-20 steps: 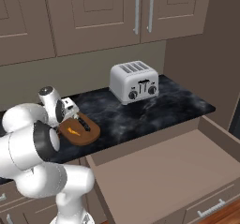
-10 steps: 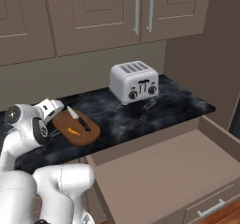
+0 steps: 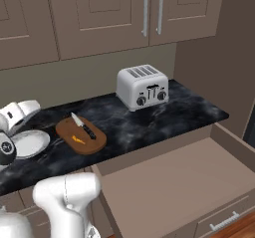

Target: Pick up the knife from the drawer and place it on the cutting board. Then place the meat from the plate to the cutting board.

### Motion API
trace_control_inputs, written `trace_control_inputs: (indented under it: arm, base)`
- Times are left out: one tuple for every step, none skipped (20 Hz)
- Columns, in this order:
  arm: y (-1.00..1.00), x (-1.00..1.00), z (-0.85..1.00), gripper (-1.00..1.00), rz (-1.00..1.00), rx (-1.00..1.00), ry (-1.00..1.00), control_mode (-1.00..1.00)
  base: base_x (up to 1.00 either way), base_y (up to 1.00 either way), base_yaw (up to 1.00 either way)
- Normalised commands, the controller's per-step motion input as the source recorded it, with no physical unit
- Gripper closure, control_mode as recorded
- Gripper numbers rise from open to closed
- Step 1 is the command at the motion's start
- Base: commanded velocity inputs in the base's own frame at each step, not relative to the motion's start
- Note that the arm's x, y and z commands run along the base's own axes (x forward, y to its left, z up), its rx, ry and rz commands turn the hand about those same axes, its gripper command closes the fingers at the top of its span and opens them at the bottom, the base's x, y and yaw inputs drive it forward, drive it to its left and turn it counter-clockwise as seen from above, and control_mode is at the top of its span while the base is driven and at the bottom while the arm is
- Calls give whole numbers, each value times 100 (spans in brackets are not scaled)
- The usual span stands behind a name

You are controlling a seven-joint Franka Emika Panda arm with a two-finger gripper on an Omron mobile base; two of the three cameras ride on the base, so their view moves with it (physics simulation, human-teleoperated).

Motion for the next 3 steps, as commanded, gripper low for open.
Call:
trace_control_inputs:
  arm:
    - [0,-100,100,-100,-9,6,-14,-100]
    - [0,-100,100,-100,-9,6,-13,-100]
    - [4,-100,100,-100,-5,5,-10,-100]
  base:
    - [0,0,0]
    - [0,0,0]
    - [0,0,0]
